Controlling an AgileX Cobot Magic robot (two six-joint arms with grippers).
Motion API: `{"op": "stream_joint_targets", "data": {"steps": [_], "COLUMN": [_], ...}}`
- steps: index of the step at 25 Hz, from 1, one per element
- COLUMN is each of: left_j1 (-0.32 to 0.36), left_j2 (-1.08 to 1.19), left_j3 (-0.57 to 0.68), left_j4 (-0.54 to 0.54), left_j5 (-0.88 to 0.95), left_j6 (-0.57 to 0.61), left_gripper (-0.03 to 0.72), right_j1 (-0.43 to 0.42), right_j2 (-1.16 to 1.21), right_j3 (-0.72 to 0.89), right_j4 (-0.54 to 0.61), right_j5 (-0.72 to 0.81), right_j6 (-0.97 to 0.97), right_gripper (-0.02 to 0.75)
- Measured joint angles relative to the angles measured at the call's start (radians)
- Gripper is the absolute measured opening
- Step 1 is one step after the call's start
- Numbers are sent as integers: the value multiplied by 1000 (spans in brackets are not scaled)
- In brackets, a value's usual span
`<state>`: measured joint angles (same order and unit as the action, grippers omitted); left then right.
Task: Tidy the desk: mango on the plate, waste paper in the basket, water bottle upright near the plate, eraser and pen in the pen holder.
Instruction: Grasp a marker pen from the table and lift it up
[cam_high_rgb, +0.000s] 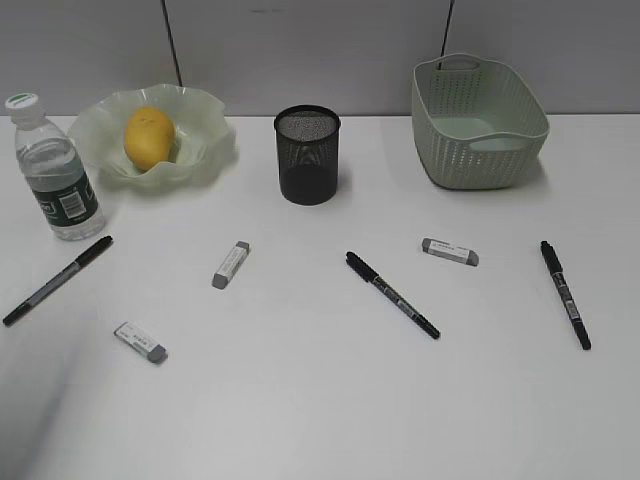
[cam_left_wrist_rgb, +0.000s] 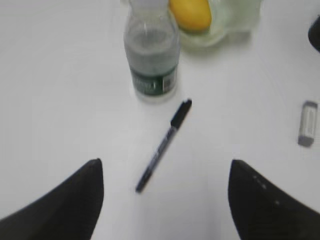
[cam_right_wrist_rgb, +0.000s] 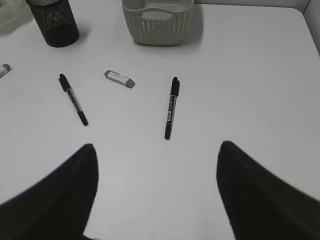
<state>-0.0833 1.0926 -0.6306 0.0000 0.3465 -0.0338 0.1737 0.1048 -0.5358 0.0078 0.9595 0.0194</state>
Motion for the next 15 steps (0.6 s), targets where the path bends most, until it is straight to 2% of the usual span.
{"op": "stream_joint_targets", "data": {"steps": [5,8,15], "left_j1": [0,0,0], "left_j2": [-117,-195,-475], "left_j3": [-32,-32,-32], "left_j4": [-63,-64,-71], "left_j5": [443,613,696], "left_j6": [0,0,0], "left_gripper": [587,580,526], "right_j1": [0,0,0], "right_j2": [0,0,0], "right_j3": [0,0,0], "right_j4": [0,0,0], "right_j5": [-2,-4,-11], "right_j6": [0,-1,-1], "right_gripper": [583,583,583]}}
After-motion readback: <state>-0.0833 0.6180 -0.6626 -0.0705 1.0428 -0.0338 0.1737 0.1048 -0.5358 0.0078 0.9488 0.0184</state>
